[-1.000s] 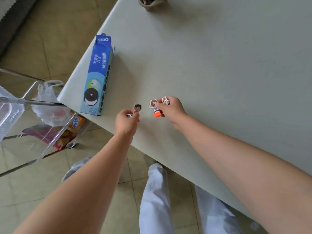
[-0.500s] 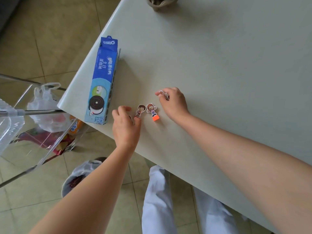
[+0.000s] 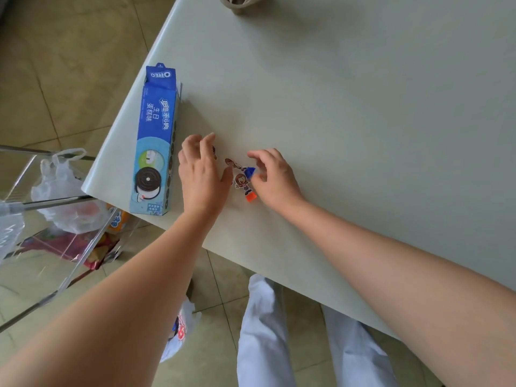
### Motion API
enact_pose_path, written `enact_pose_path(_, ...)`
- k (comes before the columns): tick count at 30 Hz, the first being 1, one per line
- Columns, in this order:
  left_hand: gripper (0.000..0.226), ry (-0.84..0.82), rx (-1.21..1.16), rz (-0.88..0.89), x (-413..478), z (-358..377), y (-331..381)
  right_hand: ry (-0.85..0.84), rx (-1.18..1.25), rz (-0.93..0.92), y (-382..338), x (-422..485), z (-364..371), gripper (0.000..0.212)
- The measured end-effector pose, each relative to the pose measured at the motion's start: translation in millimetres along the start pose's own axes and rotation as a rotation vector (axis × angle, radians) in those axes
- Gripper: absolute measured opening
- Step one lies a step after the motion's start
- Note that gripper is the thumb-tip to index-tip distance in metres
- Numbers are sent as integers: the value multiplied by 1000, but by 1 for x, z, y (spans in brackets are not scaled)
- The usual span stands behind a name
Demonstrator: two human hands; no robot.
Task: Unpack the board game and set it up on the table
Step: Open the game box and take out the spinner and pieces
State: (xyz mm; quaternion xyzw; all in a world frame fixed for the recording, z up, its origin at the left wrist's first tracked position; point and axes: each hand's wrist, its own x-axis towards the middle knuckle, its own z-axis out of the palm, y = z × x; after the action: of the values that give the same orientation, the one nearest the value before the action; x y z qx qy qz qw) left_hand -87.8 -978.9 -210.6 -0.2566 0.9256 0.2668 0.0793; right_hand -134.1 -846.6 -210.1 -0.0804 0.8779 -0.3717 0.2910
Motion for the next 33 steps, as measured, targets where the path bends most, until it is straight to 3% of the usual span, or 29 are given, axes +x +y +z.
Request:
enact_pose_path(4, 62, -101, 246, 31, -14, 0, -7, -57, -34, -29, 3, -8, -1, 49)
enact_pose_path(8, 71, -77, 284, 18, -29, -6, 8, -2, -14, 35, 17, -21, -20, 52)
enact_pose_path(11, 64, -117, 294, 136, -41, -5, 31, 23, -28, 106, 40, -44, -44, 52)
enact_pose_path(15, 58, -256, 338, 312, -67, 11, 76, 63, -86, 169, 81, -88, -76, 51)
enact_pose_path(23, 65, -664, 453, 589, -155, 99, 206, 272, -194, 535, 208, -205, -159, 59)
enact_pose_path(26, 73, -734, 509, 641, -188, 134, 244, 201, -182, 617, 257, -246, -184, 62)
enact_pose_path(28, 74, -807, 552, 639, -217, 163, 274, 81, -96, 572, 294, -273, -204, 59)
enact_pose_path(31, 68, -882, 690, 532, -247, 201, 304, -89, 37, 428, 323, -299, -226, 49)
enact_pose_path(33, 60, -860, 799, 411, -266, 221, 327, -66, 163, 412, 340, -316, -247, 43)
